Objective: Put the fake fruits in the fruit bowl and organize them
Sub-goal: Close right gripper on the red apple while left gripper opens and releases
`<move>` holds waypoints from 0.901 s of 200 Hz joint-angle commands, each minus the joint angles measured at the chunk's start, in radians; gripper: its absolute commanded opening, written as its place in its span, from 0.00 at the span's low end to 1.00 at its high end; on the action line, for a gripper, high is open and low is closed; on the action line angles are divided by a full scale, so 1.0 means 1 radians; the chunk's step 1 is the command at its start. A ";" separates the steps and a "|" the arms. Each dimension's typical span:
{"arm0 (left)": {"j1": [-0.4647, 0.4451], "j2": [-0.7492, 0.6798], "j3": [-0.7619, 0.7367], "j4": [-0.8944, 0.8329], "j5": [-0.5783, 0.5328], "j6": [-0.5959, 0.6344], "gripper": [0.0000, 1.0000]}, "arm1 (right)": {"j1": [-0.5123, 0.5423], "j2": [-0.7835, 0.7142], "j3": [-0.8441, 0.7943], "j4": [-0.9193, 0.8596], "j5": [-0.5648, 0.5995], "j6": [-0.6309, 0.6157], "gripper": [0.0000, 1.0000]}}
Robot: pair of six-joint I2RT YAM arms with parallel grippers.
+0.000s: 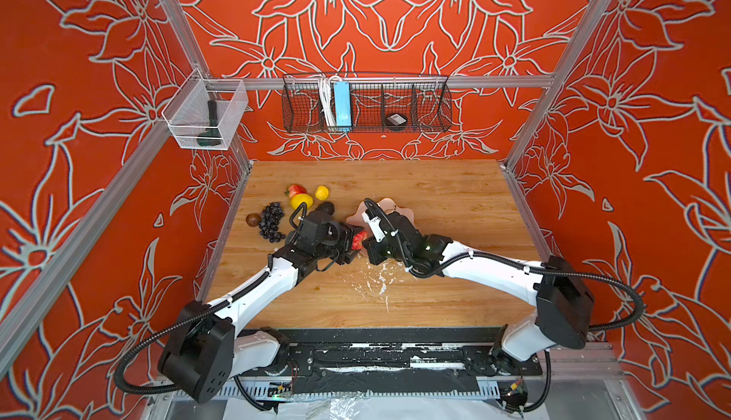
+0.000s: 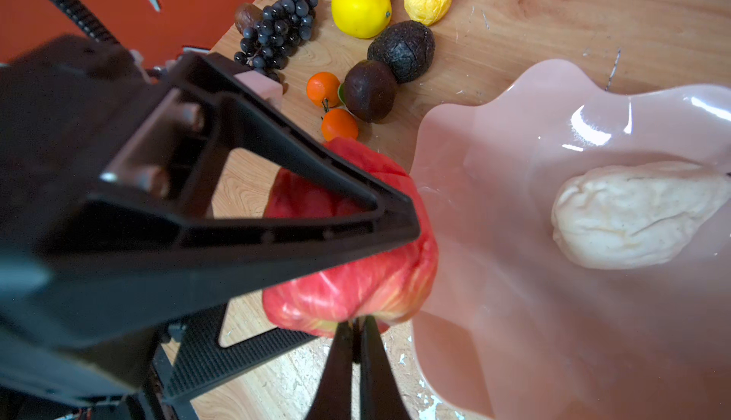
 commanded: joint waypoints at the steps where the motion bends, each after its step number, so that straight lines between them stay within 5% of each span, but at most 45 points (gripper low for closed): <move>1: -0.005 -0.005 -0.001 0.013 0.009 -0.008 0.67 | 0.006 0.006 0.016 -0.010 0.026 0.002 0.01; 37: -0.005 0.007 0.007 0.008 0.017 0.006 0.70 | 0.005 0.002 0.032 -0.034 0.035 -0.003 0.00; 96: -0.005 0.021 0.058 -0.064 0.042 0.097 0.97 | -0.008 -0.005 0.081 -0.137 0.046 -0.036 0.00; 131: 0.004 -0.013 0.066 -0.155 0.022 0.198 0.98 | -0.049 -0.008 0.121 -0.270 0.043 -0.094 0.00; 180: 0.027 -0.164 0.074 -0.364 -0.145 0.367 0.98 | -0.141 -0.024 0.148 -0.417 0.026 -0.114 0.00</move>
